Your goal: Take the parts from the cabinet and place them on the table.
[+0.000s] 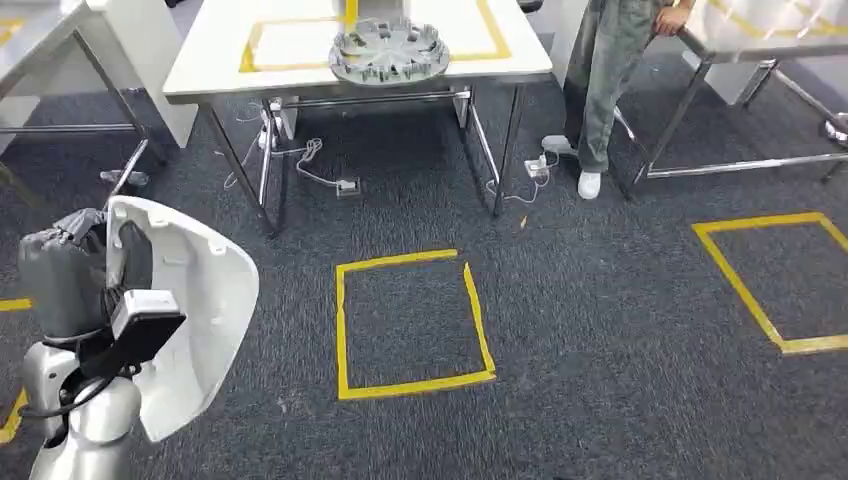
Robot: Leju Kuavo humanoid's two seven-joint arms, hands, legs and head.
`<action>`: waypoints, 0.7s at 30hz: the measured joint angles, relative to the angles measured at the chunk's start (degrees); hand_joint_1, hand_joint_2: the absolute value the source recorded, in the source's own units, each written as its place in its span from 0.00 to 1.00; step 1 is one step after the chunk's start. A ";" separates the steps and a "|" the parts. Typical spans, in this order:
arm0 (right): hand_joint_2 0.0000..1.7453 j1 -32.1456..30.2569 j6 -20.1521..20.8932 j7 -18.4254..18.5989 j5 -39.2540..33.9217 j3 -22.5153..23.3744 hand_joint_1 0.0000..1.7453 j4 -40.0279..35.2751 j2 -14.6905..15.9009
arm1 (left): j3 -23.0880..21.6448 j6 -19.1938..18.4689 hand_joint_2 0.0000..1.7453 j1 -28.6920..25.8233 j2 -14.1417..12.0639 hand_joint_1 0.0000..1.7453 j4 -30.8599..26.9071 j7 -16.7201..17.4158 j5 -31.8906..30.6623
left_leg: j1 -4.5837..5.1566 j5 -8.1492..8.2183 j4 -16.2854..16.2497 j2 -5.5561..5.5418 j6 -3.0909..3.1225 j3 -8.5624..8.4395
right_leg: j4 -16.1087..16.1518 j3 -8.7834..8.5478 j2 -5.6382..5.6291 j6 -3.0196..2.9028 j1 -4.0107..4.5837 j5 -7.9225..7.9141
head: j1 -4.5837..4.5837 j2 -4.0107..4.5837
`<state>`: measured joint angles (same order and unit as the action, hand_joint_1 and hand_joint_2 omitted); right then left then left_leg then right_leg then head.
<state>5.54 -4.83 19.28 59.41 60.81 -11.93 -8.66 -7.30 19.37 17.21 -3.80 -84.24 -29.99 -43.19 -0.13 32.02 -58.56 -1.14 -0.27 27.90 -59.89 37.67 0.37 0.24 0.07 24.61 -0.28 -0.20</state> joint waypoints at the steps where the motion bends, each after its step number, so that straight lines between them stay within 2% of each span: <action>1: 0.00 -0.01 -0.11 -0.09 -0.11 0.00 0.00 0.00 0.00 | 0.00 0.00 1.00 -0.05 0.00 1.00 0.09 -0.02 0.02 | -0.06 0.43 0.47 0.05 -0.38 -0.22 | 0.05 -0.23 -0.11 -0.45 0.07 -0.26 | -0.02 0.00; 2: 0.00 -0.10 -0.13 0.15 -0.33 0.02 0.00 0.00 0.00 | 0.00 0.07 1.00 -0.05 0.00 1.00 0.09 -0.04 0.04 | -0.01 -0.13 -0.25 0.09 -0.77 -1.10 | 0.32 -0.73 -0.10 -1.02 -0.01 0.27 | -0.07 0.00; 3: 0.00 0.03 -0.11 0.15 -0.50 0.02 0.00 0.00 0.00 | 0.00 0.15 1.00 0.07 0.00 1.00 0.00 -0.04 0.11 | -0.02 -0.12 -0.90 0.07 -0.98 -1.07 | 0.56 -1.76 -0.20 -1.43 -0.29 0.52 | -0.11 0.00; 4: 0.00 0.08 -0.09 0.26 -0.59 0.02 0.00 0.00 0.00 | 0.00 0.22 1.00 0.02 -0.02 1.00 -0.02 -0.07 0.15 | -0.12 -0.58 -3.31 0.36 -1.20 0.13 | 0.97 -2.64 -0.19 -1.82 -0.40 0.87 | -0.09 0.00; 5: 0.00 0.13 0.02 0.24 -0.68 0.04 0.00 0.00 0.02 | 0.00 0.39 1.00 0.15 0.00 1.00 -0.07 -0.04 0.15 | -0.11 -0.80 -6.74 0.53 -1.42 2.22 | 1.13 -3.29 -0.21 -2.17 -0.45 1.36 | 0.22 0.00; 6: 0.00 0.26 0.26 0.18 -0.85 0.07 0.00 0.00 0.04 | 0.00 0.48 1.00 0.09 0.00 1.00 -0.20 0.00 -0.09 | -0.18 -0.19 -10.60 0.55 -1.63 5.00 | 1.13 -3.84 -0.24 -2.32 -0.48 1.87 | 0.08 0.00; 8: 0.00 0.30 0.61 0.07 -1.14 0.11 0.00 0.00 0.04 | 0.02 0.50 1.00 -0.33 0.00 1.00 -0.20 0.33 -0.18 | -0.29 3.69 -16.37 0.60 -2.15 10.41 | 1.14 -5.31 -0.38 -2.35 -0.47 3.28 | 0.11 0.00; 9: 0.00 0.26 0.77 0.09 -1.25 0.13 0.00 0.00 0.04 | 0.02 0.48 1.00 -0.37 0.00 1.00 -0.20 0.42 -0.24 | -0.29 4.84 -16.82 0.62 -2.14 12.01 | 1.14 -6.18 -0.40 -2.35 -0.48 4.01 | 0.13 0.00; 10: 0.00 0.25 0.85 0.09 -1.29 0.17 0.00 0.00 0.02 | 0.02 0.48 1.00 -0.36 0.00 1.00 -0.22 0.50 -0.31 | -0.29 4.48 -15.52 0.67 -2.21 12.55 | 1.14 -7.16 -0.45 -2.31 -0.48 4.71 | 0.15 0.00; 11: 0.00 0.25 0.90 0.09 -1.31 0.17 0.00 0.00 0.00 | 0.02 0.46 1.00 -0.35 0.00 1.00 -0.33 0.57 -0.35 | -0.29 2.52 -12.57 0.74 -2.05 12.29 | 1.14 -8.28 -0.50 -2.18 -0.51 5.52 | 0.13 0.00; 12: 0.00 0.27 0.94 0.09 -1.31 0.17 0.00 0.00 0.00 | 0.02 0.44 1.00 -0.32 0.00 1.00 -0.37 0.55 -0.37 | -0.29 -1.11 -8.48 0.78 -1.83 11.53 | 1.14 -9.41 -0.51 -1.99 -0.54 6.33 | 0.15 0.00; 13: 0.00 0.29 0.94 0.09 -1.36 0.17 0.00 0.00 -0.02 | 0.02 0.39 1.00 -0.32 0.00 1.00 -0.42 0.61 -0.48 | -0.29 -5.99 -4.32 0.88 -1.62 10.89 | 1.19 -10.17 -0.49 -1.76 -0.54 7.07 | 0.15 0.00; 14: 0.00 0.36 0.99 0.02 -1.38 0.20 0.00 0.00 -0.02 | 0.04 0.17 1.00 -0.36 0.00 1.00 -0.37 0.68 -0.68 | -0.19 -10.07 -0.98 1.14 -1.17 11.27 | 0.63 -10.94 -0.51 -1.39 -0.28 7.97 | 0.22 0.00; 15: 0.00 0.44 1.07 -0.09 -1.44 0.24 0.00 0.00 -0.02 | 0.07 -0.11 1.00 -0.34 0.00 1.00 -0.39 0.79 -0.85 | 0.03 -8.39 -1.87 1.19 -0.51 10.58 | 1.03 -10.97 -0.70 -0.93 -0.12 8.49 | 0.33 0.00; 16: 0.00 0.56 1.14 0.20 -1.42 0.28 0.00 -0.02 -0.02 | 0.09 -0.17 1.00 -0.43 0.00 1.00 -0.77 1.07 -1.03 | 0.10 -8.56 -1.83 1.03 -0.22 10.21 | 1.61 -11.36 -0.55 -0.52 -0.14 9.38 | 0.24 0.00; 17: 0.00 0.55 1.16 0.26 -1.44 0.28 0.00 -0.02 -0.02 | 0.09 -0.15 1.00 -0.26 0.09 1.00 -0.98 1.11 -1.03 | -0.14 -8.21 -1.46 0.87 0.18 10.13 | 0.61 -11.98 -0.54 -0.16 -0.07 8.54 | 0.13 0.00; 18: 0.00 0.62 1.16 0.26 -1.48 0.33 0.00 -0.02 -0.02 | 0.09 -0.28 1.00 0.02 0.17 1.00 -1.13 1.14 -1.11 | -0.19 -8.03 -1.43 0.69 0.69 9.16 | 0.21 -12.28 -0.57 0.02 -0.02 8.30 | 0.15 0.00; 19: 0.00 0.69 1.14 0.33 -1.66 0.37 0.00 -0.02 0.04 | 0.15 -0.44 1.00 -0.03 0.26 1.00 -1.44 1.18 -1.16 | -0.35 -7.69 -1.10 0.66 1.09 8.18 | -1.45 -11.64 -0.49 0.17 -0.23 8.16 | 0.07 0.00; 20: 0.00 0.71 1.07 0.26 -1.84 0.48 0.00 -0.02 0.02 | 0.24 -0.46 1.00 0.12 0.33 1.00 -1.53 1.18 -1.18 | -0.36 -7.19 -1.09 0.72 1.58 7.47 | -4.74 -9.85 -0.52 0.56 -0.26 7.60 | 0.15 0.00; 21: 0.00 0.77 1.09 0.22 -2.03 0.57 0.00 -0.02 0.02 | 0.24 -0.57 1.00 0.18 0.57 1.00 -1.60 1.18 -1.25 | -0.35 -6.75 -1.07 0.69 1.86 7.09 | -8.97 -6.73 -0.54 0.80 -0.34 8.21 | 0.00 0.00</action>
<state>6.31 -3.74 19.50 57.37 61.37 -11.96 -8.63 -7.06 18.80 17.39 -3.23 -85.83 -28.81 -44.44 -0.48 25.27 -59.63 -0.45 1.59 35.00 -68.86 30.94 -0.16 1.04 -0.28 32.82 -0.28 -0.20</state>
